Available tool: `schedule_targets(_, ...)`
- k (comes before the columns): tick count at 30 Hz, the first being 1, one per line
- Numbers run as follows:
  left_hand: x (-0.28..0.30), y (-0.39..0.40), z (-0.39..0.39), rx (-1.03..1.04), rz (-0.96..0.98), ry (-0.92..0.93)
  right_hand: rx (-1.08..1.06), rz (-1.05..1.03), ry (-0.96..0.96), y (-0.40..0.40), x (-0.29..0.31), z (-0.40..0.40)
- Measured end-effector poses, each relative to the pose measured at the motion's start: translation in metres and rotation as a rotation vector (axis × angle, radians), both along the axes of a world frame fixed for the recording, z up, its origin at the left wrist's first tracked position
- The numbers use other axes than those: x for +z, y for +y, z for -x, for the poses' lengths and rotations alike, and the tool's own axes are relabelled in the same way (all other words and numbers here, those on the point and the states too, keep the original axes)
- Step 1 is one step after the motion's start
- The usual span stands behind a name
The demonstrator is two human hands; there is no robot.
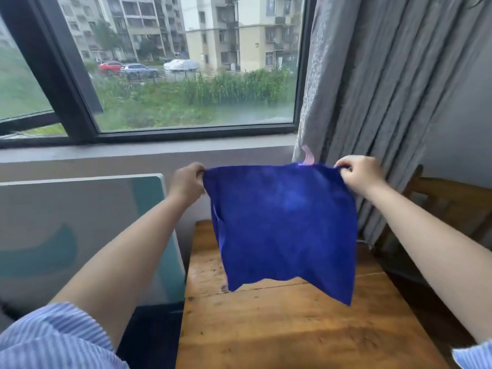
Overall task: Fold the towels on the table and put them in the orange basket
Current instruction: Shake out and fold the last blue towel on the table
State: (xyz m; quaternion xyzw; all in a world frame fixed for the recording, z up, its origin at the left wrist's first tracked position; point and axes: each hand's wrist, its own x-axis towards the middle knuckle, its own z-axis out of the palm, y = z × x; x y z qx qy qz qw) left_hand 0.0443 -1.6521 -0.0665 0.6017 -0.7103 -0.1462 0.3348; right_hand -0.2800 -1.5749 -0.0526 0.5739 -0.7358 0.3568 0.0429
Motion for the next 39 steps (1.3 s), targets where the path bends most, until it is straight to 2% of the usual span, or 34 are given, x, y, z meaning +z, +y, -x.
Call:
schedule_targets(2, -0.004, 0.003, 0.006, -0.013, -0.081, -0.055, 0.026, -0.024, 0.011, -0.002, -0.005, 0.003)
schedule_targets(5, -0.003, -0.002, 0.004, 0.018, -0.01, -0.019, -0.057, 0.118, -0.054, -0.003, -0.004, 0.018)
schedule_targets(7, -0.006, -0.005, 0.005, -0.012, -0.028, -0.063, -0.032, 0.034, -0.007, -0.004, -0.009, 0.028)
schedule_targets(11, -0.004, -0.006, 0.012, -0.003, -0.004, -0.142, -0.037, 0.053, -0.06, -0.006, -0.016, 0.037)
schedule_targets(17, -0.014, -0.008, 0.015, -0.039, -0.085, -0.244, -0.081, -0.057, -0.101, -0.009, -0.031, 0.041)
schedule_targets(24, -0.028, -0.013, 0.013, -0.073, -0.371, -0.315, -0.098, -0.175, -0.173, -0.018, -0.039, 0.036)
schedule_targets(31, -0.042, -0.024, 0.009, 0.079, -0.284, -0.16, -0.067, -0.27, -0.145, -0.037, -0.054, 0.023)
schedule_targets(39, -0.05, -0.028, 0.003, 0.175, -0.096, -0.045, -0.017, -0.139, -0.227, -0.05, -0.067, 0.009)
